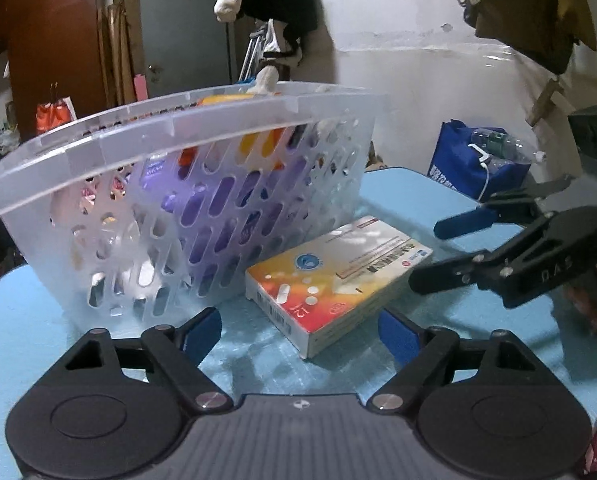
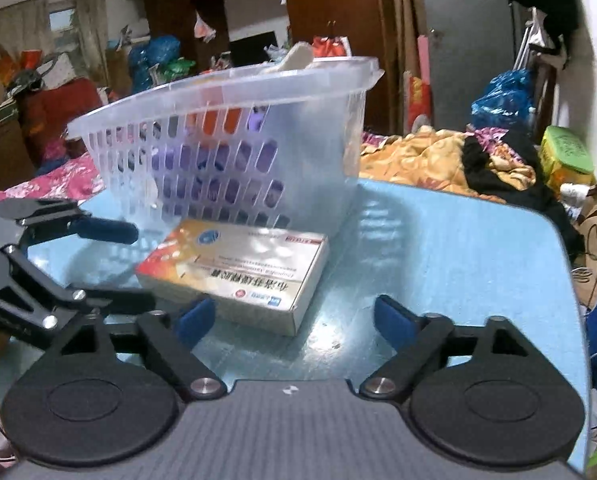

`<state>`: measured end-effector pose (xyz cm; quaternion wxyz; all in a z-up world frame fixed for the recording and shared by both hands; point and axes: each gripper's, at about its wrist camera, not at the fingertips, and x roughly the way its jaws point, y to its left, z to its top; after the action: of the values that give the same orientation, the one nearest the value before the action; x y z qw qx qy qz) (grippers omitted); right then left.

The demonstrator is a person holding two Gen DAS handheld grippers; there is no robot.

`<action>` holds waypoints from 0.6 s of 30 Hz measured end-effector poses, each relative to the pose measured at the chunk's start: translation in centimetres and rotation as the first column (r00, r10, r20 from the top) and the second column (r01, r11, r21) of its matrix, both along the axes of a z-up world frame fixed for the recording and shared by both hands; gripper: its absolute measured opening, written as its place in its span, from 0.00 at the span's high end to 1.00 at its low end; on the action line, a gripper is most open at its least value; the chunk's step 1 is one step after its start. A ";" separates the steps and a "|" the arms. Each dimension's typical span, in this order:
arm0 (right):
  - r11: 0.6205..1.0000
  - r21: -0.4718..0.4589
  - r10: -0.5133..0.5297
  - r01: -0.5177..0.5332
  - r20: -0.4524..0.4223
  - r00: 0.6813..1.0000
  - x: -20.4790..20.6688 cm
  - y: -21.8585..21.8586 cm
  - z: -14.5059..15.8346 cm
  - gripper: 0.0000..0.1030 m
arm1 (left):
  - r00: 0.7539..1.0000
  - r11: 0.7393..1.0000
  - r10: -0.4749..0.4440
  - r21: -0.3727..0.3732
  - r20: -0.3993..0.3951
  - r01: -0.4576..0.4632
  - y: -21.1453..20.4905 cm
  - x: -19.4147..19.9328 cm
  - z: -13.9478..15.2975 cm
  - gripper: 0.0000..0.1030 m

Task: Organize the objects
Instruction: 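Move the left tool to the white-and-red medicine box while the right tool approaches it, then clamp the medicine box with the left tool while the right tool clamps its other end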

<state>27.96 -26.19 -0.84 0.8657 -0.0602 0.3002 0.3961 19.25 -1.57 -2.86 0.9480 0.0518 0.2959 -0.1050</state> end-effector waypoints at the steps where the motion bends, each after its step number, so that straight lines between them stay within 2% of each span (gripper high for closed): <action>1: 1.000 0.003 0.008 -0.008 -0.008 1.000 0.1 -0.1 0.0 0.25 | 1.000 1.000 0.002 -0.004 -0.007 -0.002 0.1 0.2 -0.1 0.17; 4: 0.999 -0.005 0.039 -0.039 0.009 0.999 0.0 0.1 0.1 0.28 | 1.000 1.000 0.007 -0.024 -0.028 -0.007 0.4 0.9 -0.4 0.24; 7: 0.996 -0.044 0.078 -0.076 0.031 0.996 -0.2 0.8 0.0 0.33 | 0.999 0.999 -0.008 -0.048 -0.045 0.006 0.6 1.3 -0.5 0.24; 9: 0.992 -0.075 0.105 -0.101 0.055 0.993 -0.4 1.3 0.0 0.36 | 0.999 0.999 -0.016 -0.037 -0.045 0.015 0.4 1.4 -0.5 0.27; 10: 0.990 -0.083 0.119 -0.113 0.062 0.991 -0.5 1.5 0.0 0.41 | 0.999 0.999 -0.022 -0.035 -0.045 0.021 0.2 1.6 -0.5 0.30; 12: 0.989 -0.094 0.124 -0.117 0.076 0.989 -0.8 1.7 0.0 0.44 | 0.998 0.998 -0.046 -0.046 -0.047 0.043 -0.2 1.6 -0.6 0.42; 18: 0.993 -0.054 0.113 -0.108 0.106 0.988 -1.8 0.7 0.5 0.51 | 0.999 0.999 -0.046 -0.020 -0.001 0.046 -0.7 0.8 -0.4 0.45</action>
<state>26.20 -25.47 -0.37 0.8558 -0.1190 0.2582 0.4321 20.03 -2.32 -3.26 0.9456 0.0492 0.2943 -0.1298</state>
